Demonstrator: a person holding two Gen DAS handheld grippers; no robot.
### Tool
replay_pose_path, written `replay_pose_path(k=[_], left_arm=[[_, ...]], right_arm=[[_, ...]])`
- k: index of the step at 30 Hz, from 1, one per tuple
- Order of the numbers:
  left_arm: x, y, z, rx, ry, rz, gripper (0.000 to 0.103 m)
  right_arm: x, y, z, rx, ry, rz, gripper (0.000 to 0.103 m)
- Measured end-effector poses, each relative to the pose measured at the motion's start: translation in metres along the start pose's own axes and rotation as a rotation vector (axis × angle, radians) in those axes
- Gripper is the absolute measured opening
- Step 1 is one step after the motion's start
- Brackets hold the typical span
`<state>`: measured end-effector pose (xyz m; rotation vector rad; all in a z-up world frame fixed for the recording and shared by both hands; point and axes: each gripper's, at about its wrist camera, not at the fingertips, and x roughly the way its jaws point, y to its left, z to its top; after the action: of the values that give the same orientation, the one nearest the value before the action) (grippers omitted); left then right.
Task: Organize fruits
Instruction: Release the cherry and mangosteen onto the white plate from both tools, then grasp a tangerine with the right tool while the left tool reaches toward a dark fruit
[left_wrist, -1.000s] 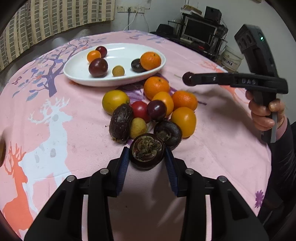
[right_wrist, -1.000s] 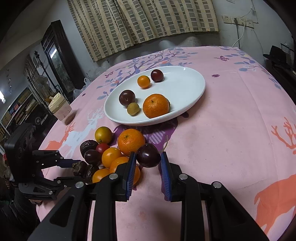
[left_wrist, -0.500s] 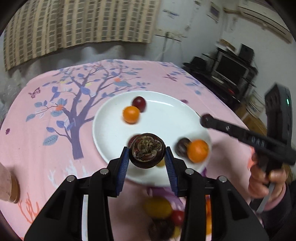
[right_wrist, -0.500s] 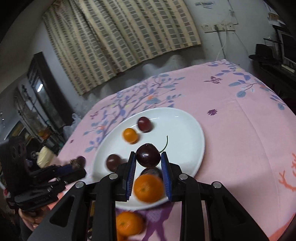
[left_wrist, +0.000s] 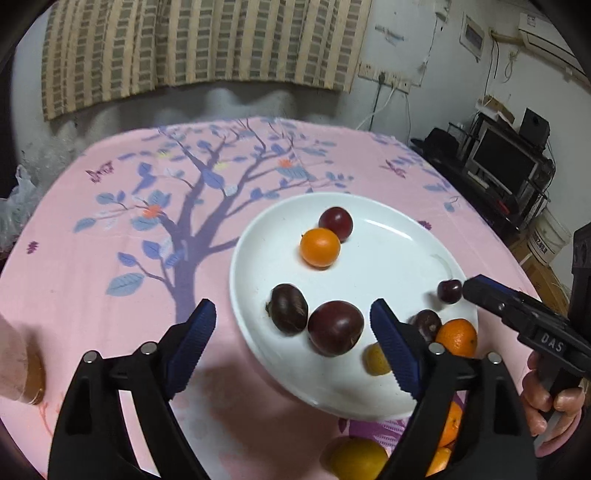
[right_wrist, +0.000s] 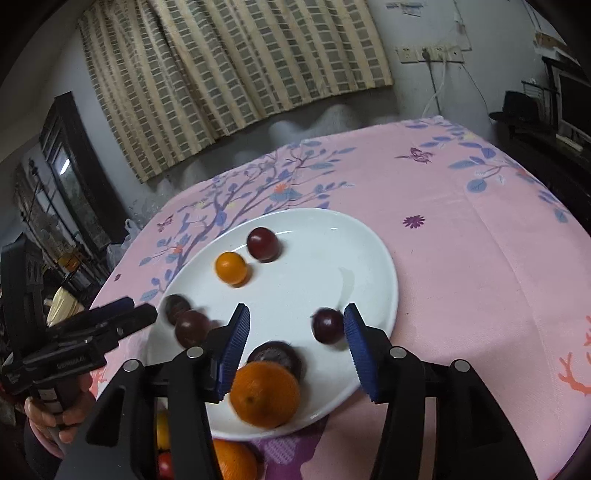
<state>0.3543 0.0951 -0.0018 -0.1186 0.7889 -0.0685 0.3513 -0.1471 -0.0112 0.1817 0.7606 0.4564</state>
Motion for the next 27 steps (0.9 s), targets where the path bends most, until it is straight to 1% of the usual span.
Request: replay_pose_path(k=[4, 8, 10, 12, 15, 19, 22, 23, 27], left_arm=[[-0.021, 0.003, -0.011, -0.016, -0.016, -0.004, 0.09], [-0.039, 0.007, -0.033, -0.015, -0.019, -0.011, 0.092], [-0.049, 0.008, -0.047, -0.002, -0.032, -0.004, 0.095], [-0.058, 0.009, -0.06, 0.011, -0.046, 0.024, 0.096], [-0.065, 0.011, -0.074, 0.008, -0.038, 0.039, 0.096], [-0.071, 0.016, -0.082, -0.015, -0.036, 0.049, 0.096], [-0.073, 0.02, -0.086, -0.03, -0.031, 0.053, 0.096], [-0.072, 0.021, -0.086, -0.034, -0.03, 0.055, 0.096], [-0.074, 0.025, -0.087, -0.046, -0.031, 0.06, 0.096]], right_arm=[[-0.017, 0.011, -0.014, -0.045, 0.019, 0.031, 0.055], [-0.028, 0.018, -0.03, -0.051, 0.088, 0.087, 0.055], [-0.033, 0.02, -0.039, -0.032, 0.125, 0.129, 0.055], [-0.038, 0.019, -0.05, 0.004, 0.168, 0.178, 0.055], [-0.041, 0.019, -0.063, 0.035, 0.221, 0.221, 0.055], [-0.041, 0.025, -0.08, 0.002, 0.276, 0.204, 0.055], [-0.039, 0.027, -0.086, -0.003, 0.31, 0.226, 0.055], [-0.04, 0.027, -0.087, 0.0, 0.312, 0.227, 0.057], [-0.038, 0.025, -0.088, 0.008, 0.322, 0.213, 0.057]])
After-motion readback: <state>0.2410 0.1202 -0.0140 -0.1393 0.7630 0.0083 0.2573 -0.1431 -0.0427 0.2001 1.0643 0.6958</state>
